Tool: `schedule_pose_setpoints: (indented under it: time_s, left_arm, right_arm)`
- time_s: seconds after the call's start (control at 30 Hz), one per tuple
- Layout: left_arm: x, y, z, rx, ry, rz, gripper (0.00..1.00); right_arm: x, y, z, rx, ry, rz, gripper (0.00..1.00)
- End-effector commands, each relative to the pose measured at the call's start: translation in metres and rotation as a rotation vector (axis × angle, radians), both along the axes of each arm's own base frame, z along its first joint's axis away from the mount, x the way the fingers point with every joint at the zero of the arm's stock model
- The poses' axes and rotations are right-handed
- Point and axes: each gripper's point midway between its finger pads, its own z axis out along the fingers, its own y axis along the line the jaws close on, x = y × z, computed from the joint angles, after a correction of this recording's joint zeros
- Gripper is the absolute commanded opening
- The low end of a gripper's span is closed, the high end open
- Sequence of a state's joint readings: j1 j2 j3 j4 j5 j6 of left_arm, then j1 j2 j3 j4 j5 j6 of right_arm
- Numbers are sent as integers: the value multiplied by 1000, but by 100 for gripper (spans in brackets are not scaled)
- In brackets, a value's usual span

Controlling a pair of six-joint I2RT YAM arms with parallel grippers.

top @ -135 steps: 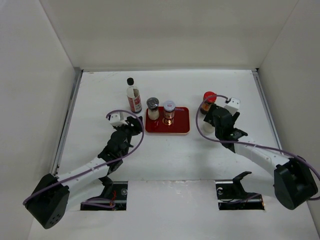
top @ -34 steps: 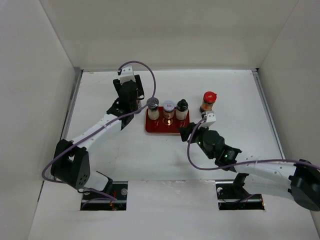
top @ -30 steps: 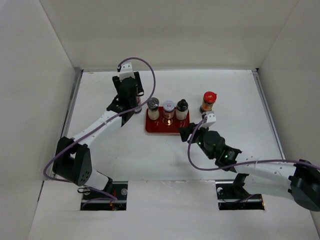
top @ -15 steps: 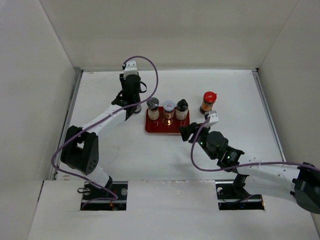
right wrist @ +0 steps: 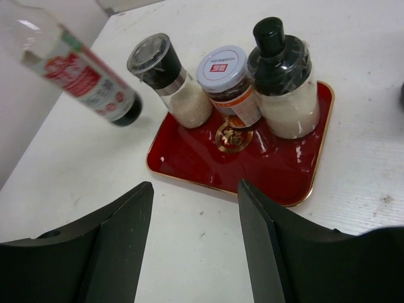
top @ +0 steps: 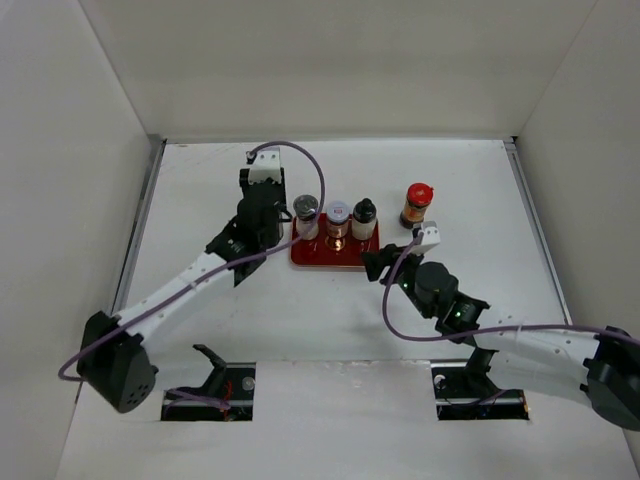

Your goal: Organize the condiment bottles

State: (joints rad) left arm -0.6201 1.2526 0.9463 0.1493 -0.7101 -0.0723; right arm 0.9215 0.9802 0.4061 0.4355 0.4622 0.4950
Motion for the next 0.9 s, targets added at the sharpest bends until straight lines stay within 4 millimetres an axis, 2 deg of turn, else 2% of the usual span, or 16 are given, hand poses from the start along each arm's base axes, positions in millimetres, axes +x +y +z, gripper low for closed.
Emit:
schedule_pose_setpoints:
  time_s: [0.0,0.13,0.2,0.33,0.5,0.73,0.87]
  left_arm:
    - [-34,-11,73,-131,-189,-41,13]
    - [-56,-41,74,-133,-172,-127,13]
    - [-57,-50,74,-142,-172,-150,13]
    - [-46,-77,71,-166,-181,-210,13]
    - [-31,-100,72,-192,-207,-243,12]
    - [-17,-121,65,-205,-208,-279,12]
    - [-11,-127,60,-204,-202,-284,12]
  right_arm:
    - [3,-7,18,73,-46,-24,63]
    - [9,-15,19,89,-42,-59,66]
    - [10,-17,18,83,-42,-66,68]
    - [12,-26,20,92,-49,-94,68]
    - [11,-28,16,82,-39,-100,69]
    - [14,-30,10,69,-29,-110,69]
    - [15,-30,11,67,-30,-114,69]
